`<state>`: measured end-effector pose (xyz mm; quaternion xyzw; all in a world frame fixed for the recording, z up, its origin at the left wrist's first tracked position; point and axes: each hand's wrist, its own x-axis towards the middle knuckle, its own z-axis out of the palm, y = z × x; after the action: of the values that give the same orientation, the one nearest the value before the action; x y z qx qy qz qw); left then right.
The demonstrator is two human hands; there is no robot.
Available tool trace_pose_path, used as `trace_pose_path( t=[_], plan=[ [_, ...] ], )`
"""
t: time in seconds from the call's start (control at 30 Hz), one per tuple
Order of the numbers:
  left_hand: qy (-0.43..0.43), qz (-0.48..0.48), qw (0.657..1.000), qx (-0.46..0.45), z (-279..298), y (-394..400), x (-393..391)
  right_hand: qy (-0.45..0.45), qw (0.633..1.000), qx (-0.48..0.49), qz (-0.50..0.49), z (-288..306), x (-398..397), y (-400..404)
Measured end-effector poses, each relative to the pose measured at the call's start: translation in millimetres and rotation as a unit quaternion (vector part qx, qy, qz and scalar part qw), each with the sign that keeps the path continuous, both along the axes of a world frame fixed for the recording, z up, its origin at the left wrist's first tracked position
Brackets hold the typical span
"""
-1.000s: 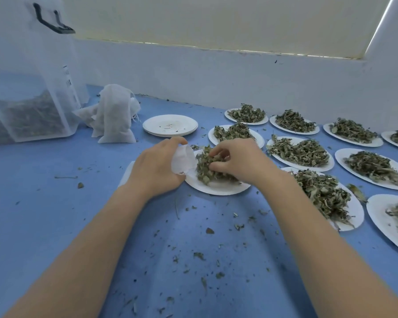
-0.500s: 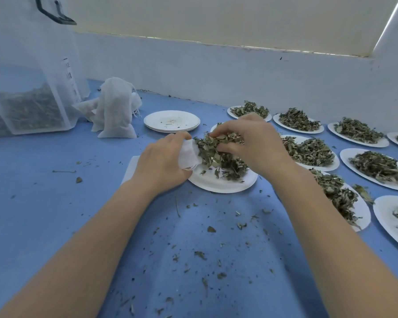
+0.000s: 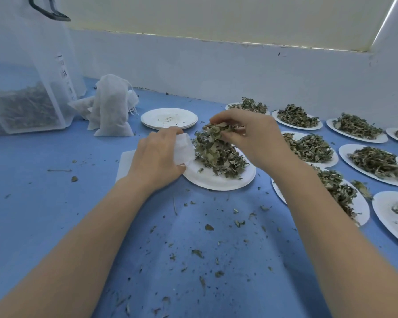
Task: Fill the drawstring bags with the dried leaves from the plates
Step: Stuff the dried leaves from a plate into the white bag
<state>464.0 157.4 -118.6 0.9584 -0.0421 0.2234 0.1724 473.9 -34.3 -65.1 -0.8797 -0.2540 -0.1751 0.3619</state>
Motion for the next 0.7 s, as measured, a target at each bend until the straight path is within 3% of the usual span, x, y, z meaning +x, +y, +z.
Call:
trace_pose_path(
  t=[0.23,0.47,0.7],
  plan=[
    [-0.02,-0.046,0.997,-0.06,4,-8,-4,0.017,1.0,0.013,0.014,-13,0,12],
    [-0.043,-0.081,0.993,-0.072,3,-14,-5,-0.038,0.996,-0.078,-0.004,-19,4,22],
    [-0.045,-0.04,0.987,-0.149,0,-7,-2,-0.042,0.998,-0.005,-0.054,-15,5,12]
  ],
)
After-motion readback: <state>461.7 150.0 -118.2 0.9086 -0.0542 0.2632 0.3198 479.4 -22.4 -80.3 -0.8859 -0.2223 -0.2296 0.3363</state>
